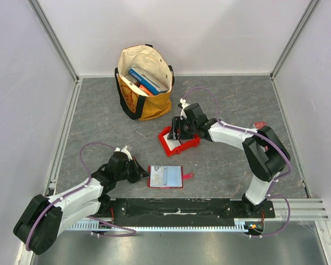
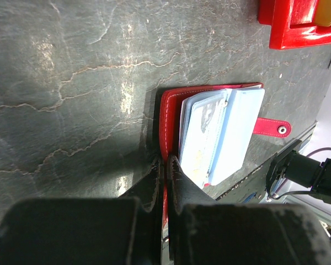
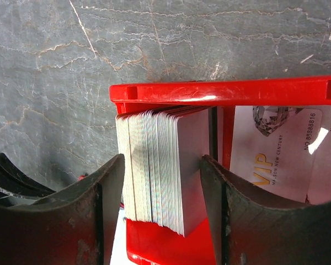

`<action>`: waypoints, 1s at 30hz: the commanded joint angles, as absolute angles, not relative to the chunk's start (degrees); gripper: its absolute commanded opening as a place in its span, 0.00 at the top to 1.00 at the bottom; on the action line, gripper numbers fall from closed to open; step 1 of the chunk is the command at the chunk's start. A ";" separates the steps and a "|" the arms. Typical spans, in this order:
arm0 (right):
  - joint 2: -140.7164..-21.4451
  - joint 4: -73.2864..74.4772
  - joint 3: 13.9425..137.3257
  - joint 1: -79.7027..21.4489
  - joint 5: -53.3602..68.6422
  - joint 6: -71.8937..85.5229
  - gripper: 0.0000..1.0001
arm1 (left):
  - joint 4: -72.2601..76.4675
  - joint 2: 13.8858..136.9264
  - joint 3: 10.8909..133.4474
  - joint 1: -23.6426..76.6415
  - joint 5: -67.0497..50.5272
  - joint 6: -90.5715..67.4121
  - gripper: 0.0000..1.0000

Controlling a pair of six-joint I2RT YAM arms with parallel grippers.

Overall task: Put the credit cards into the card holder
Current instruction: Pick up the credit card from the storage box.

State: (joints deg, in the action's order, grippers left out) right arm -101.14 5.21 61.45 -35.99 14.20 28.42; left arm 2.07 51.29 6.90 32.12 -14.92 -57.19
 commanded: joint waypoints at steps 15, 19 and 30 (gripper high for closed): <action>-97.82 3.87 62.14 -34.45 14.94 27.95 0.60 | 2.72 52.03 8.79 32.17 -13.53 -56.25 0.98; -97.65 3.87 62.14 -34.19 14.94 28.04 0.64 | 2.81 52.21 8.70 32.17 -13.53 -56.25 0.98; -97.56 4.48 62.49 -33.75 14.07 27.25 0.88 | 3.08 52.21 8.35 32.17 -13.62 -56.34 0.98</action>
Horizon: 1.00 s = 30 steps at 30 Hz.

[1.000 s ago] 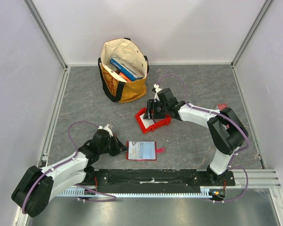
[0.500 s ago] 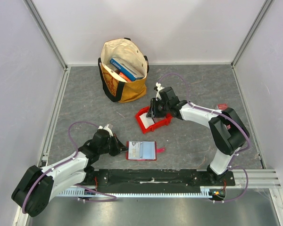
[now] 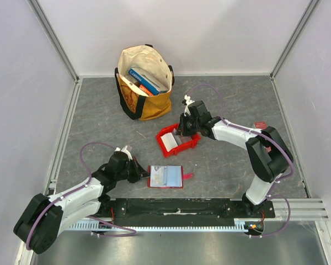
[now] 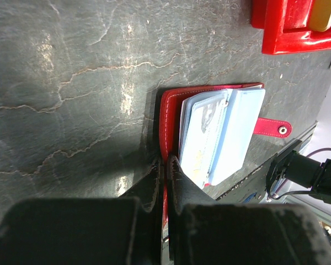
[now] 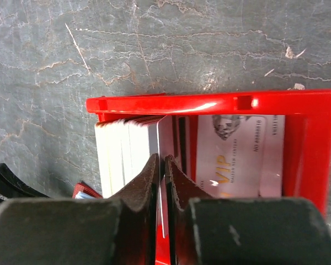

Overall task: Put the credit cards into the card holder
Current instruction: Pick up the credit card from the storage box.

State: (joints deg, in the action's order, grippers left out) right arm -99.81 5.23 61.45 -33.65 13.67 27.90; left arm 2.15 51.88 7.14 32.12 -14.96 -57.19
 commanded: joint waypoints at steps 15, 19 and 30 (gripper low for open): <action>-91.60 15.02 70.49 -33.75 1.68 16.26 1.00 | 2.99 51.68 8.17 32.17 -13.71 -56.43 0.98; -85.80 18.98 69.18 -33.84 -1.84 15.12 1.00 | 2.99 51.50 8.17 32.17 -13.80 -56.43 0.98; -66.29 29.44 54.42 -36.47 -9.57 19.85 1.00 | 2.90 50.45 8.26 32.17 -14.15 -56.34 0.98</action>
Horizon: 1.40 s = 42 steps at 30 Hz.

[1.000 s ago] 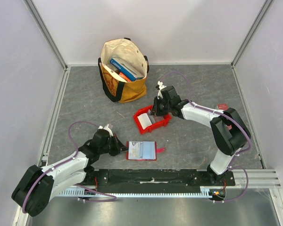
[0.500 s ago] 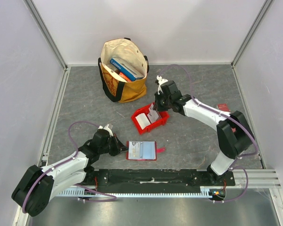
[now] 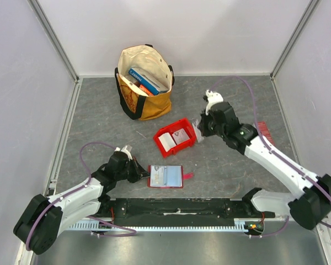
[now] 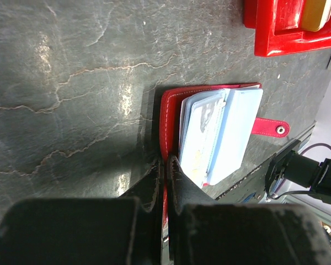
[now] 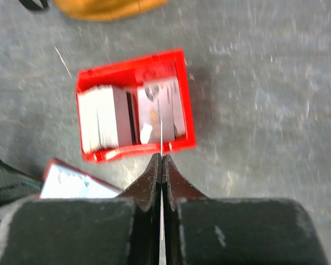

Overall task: Put the credit cards into the card holder
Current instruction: Pick up the credit card from the storage box.

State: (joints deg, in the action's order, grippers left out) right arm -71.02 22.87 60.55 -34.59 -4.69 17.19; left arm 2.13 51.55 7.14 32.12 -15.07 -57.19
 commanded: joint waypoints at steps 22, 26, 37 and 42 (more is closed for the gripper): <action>-68.99 22.68 36.12 -51.15 -22.42 34.98 0.90 | 2.37 50.18 8.70 32.17 -14.85 -56.16 0.98; -69.08 22.94 35.42 -51.33 -21.45 35.24 0.85 | 2.46 50.80 8.88 32.25 -14.94 -56.07 0.98; -67.24 24.96 35.42 -51.42 -19.87 35.16 0.84 | 2.90 51.33 8.79 32.17 -15.03 -55.90 0.98; -68.38 24.79 35.33 -51.50 -18.28 35.07 0.86 | 2.99 51.33 8.79 32.25 -15.12 -55.90 0.98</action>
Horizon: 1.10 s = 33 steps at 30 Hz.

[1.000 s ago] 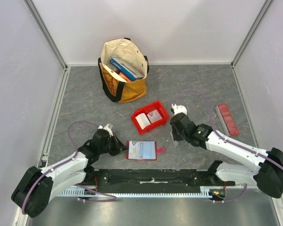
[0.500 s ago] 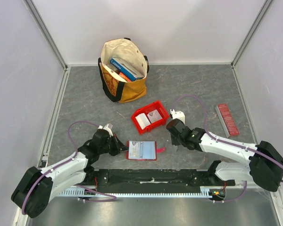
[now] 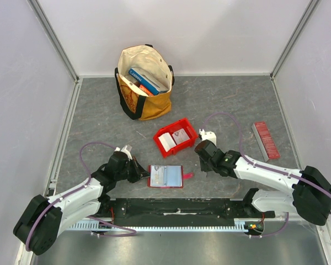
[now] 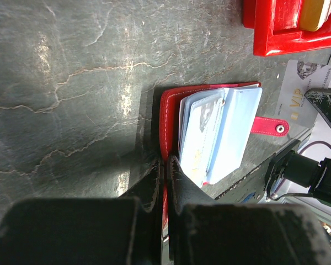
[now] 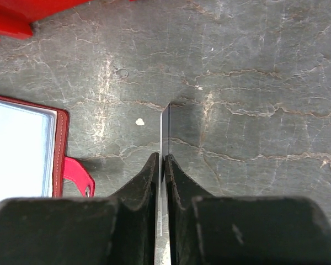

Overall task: Put the credit cards into the card holder
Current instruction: Pick up the credit card from the storage box.

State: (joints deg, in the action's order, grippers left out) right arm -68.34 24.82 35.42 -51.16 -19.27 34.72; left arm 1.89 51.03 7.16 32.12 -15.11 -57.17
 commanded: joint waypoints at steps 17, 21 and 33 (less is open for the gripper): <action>-67.51 26.72 36.21 -51.42 -19.16 34.89 0.97 | 2.46 49.75 8.26 32.25 -15.21 -56.16 0.98; -63.03 26.20 37.00 -51.42 -16.45 34.72 1.00 | 1.94 49.22 8.26 32.25 -15.12 -56.16 0.98; -62.74 7.50 38.23 -63.79 -18.26 47.10 1.00 | 1.67 47.73 7.91 32.17 -16.08 -56.69 0.98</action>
State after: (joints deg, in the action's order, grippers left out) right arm -60.31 18.96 35.57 -58.41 -12.56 40.42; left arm 1.72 48.90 7.14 32.12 -15.20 -57.19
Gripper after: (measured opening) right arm 0.009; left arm 0.026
